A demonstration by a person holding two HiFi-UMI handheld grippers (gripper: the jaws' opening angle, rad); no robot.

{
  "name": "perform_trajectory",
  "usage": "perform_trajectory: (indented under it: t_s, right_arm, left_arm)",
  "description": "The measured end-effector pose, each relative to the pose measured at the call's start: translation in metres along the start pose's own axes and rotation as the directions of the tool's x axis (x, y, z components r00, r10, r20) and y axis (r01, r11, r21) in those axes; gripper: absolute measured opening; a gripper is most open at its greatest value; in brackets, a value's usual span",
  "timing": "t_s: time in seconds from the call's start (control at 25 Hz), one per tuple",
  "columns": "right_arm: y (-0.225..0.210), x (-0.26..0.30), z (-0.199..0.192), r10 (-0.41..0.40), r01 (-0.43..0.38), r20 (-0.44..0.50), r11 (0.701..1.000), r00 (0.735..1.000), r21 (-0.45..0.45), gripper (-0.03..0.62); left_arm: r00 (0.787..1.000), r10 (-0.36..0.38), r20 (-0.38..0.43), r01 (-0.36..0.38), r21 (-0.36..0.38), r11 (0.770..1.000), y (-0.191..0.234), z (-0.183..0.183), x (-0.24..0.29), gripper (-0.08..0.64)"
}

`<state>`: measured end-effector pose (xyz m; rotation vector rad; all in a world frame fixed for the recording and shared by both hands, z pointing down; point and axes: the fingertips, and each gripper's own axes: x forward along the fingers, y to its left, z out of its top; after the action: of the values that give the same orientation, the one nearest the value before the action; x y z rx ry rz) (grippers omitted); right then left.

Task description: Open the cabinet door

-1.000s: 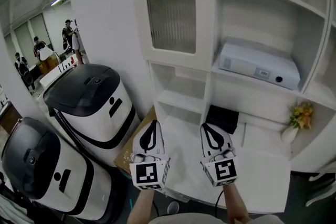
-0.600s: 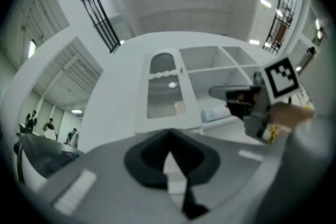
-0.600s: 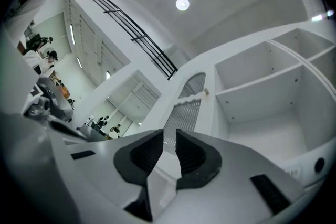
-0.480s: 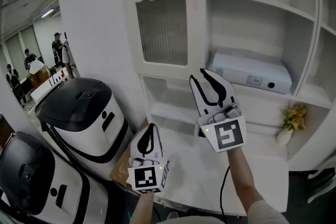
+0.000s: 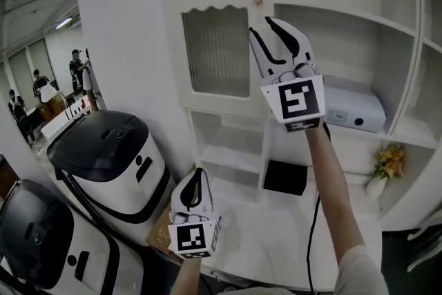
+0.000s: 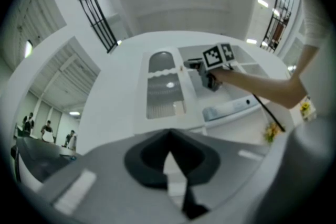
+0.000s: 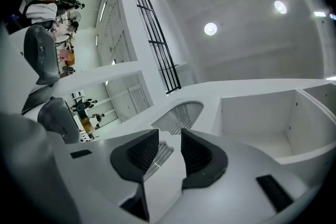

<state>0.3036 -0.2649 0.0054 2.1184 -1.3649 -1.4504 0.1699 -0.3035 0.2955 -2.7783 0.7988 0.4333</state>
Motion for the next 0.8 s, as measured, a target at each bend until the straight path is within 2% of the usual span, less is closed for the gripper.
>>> perform_trajectory:
  t_s: [0.4,0.8]
  right_arm:
    - [-0.030,0.063,-0.012,-0.043,0.038,-0.065,0.996,0.997,-0.081,0.127]
    - [-0.038,0.083,-0.032,-0.075,0.049,-0.163,0.987,0.984,-0.155,0.110]
  left_arm:
    - [0.999,0.034,-0.008,-0.034,0.024,0.999,0.021,-0.001,0.004,0.005]
    - [0.999,0.042,-0.014,-0.042,0.007,0.999,0.031,-0.008,0.005,0.005]
